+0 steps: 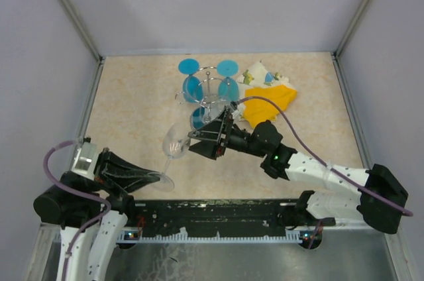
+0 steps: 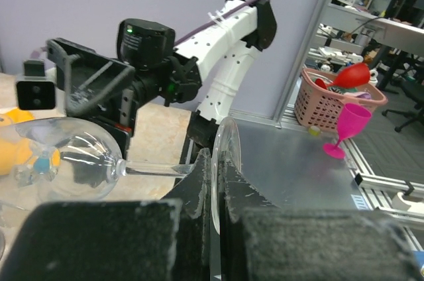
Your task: Take the wine glass off the wine glass rack
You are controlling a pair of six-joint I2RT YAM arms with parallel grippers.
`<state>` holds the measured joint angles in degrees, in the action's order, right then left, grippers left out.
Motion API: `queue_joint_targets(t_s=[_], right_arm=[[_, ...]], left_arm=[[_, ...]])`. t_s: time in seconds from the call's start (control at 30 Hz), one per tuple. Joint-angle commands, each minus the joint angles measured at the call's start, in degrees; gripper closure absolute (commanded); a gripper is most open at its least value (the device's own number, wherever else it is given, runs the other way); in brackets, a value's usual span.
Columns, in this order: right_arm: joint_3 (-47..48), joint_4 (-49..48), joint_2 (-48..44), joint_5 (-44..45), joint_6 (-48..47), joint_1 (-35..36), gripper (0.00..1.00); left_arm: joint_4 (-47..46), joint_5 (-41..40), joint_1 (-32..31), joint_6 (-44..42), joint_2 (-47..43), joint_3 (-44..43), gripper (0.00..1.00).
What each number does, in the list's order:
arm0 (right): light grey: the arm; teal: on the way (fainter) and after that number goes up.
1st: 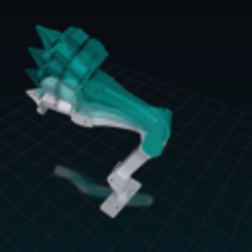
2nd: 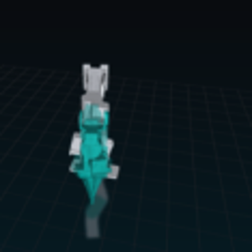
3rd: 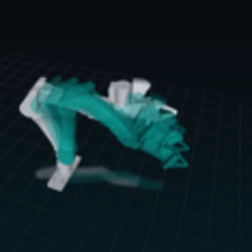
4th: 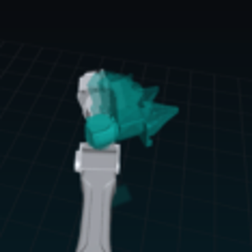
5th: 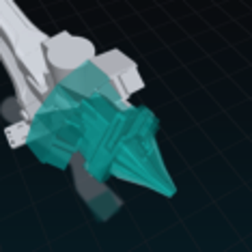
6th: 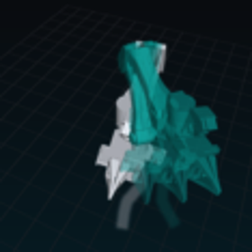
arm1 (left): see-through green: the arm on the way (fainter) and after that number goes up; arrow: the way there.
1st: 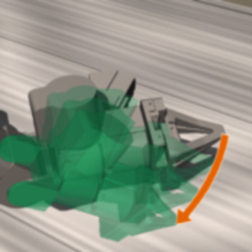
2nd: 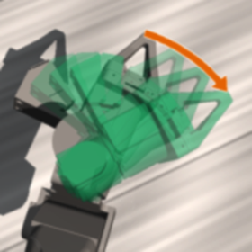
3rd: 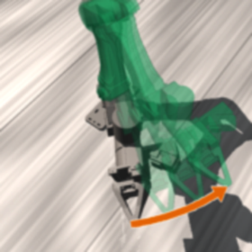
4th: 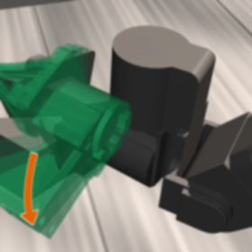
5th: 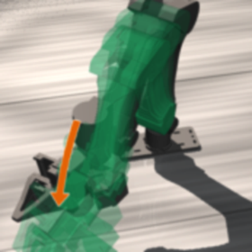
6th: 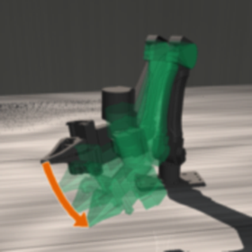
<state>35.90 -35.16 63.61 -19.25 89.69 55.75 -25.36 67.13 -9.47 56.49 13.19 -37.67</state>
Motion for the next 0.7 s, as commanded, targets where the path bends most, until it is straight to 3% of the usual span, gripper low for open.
queue_joint_targets(t_s=[0.0,0.13,0.37,0.67], right_arm=[[4.6,-9.8,3.3,0.9,1.8,0.5,0.01],[6.4,-15.4,8.5,-1.5,4.4,1.2,0.01],[9.0,-22.8,15.5,-3.2,7.5,3.1,0.02],[10.5,-25.0,16.6,-3.7,8.9,3.6,0.2]], left_arm=[[-6.8,1.6,0.6,3.4,-1.6,0.3,1.0],[-12.5,1.5,0.9,7.3,-1.5,2.5,1.0],[-13.2,2.0,1.4,7.3,-0.9,3.2,1.0],[-7.8,1.7,1.4,2.5,-0.7,3.6,1.0]])
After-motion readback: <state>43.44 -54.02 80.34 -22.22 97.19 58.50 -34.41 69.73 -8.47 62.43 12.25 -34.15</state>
